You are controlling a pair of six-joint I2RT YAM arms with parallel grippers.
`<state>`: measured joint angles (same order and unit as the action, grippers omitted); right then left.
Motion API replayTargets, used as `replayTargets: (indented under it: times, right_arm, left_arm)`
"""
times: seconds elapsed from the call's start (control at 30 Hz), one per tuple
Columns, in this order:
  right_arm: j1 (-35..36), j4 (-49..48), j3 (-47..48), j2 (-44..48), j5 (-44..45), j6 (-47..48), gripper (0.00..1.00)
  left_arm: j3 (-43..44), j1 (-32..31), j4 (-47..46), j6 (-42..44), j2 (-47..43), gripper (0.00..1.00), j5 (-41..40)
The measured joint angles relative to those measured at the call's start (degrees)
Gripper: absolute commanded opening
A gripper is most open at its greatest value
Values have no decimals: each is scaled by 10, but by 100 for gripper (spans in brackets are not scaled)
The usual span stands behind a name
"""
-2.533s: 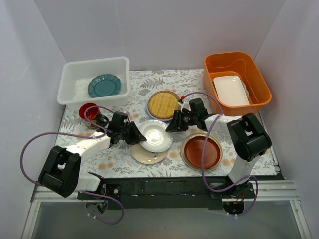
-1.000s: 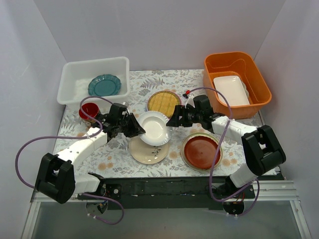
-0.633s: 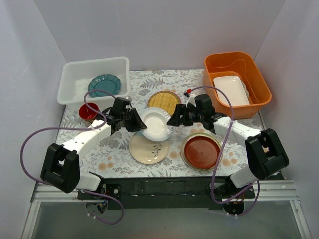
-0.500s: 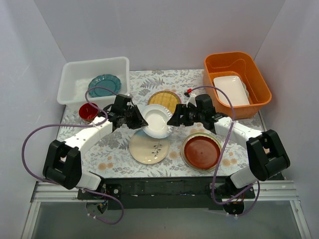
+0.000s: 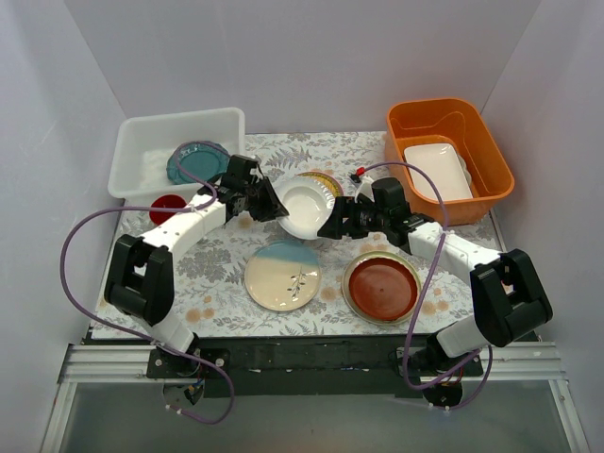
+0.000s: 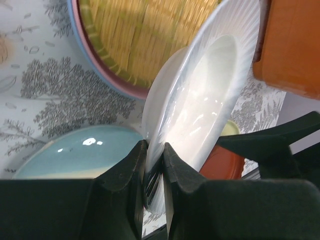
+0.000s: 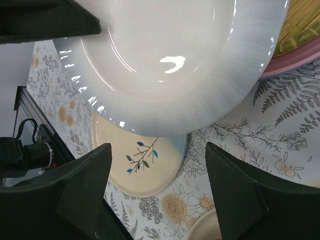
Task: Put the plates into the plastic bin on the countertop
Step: Pick up the plate at the center of the board, then place the plate in the plastic bin.
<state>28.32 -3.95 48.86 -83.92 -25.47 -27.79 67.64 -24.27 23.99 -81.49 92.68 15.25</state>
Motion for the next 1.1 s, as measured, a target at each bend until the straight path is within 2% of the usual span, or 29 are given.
replayTargets:
  times: [0.33,0.53,1.1]
  right_arm:
    - [-5,1,0,0,-1,4,82]
    - [-6,0,0,0,-2,7,82]
    - [-7,0,0,-14,-7,8,82]
  left_arm:
    - [92,26,11,12,49,0,8]
    - [128,64,17,14,71,0,26]
    - [176,165,22,16,75,0,59]
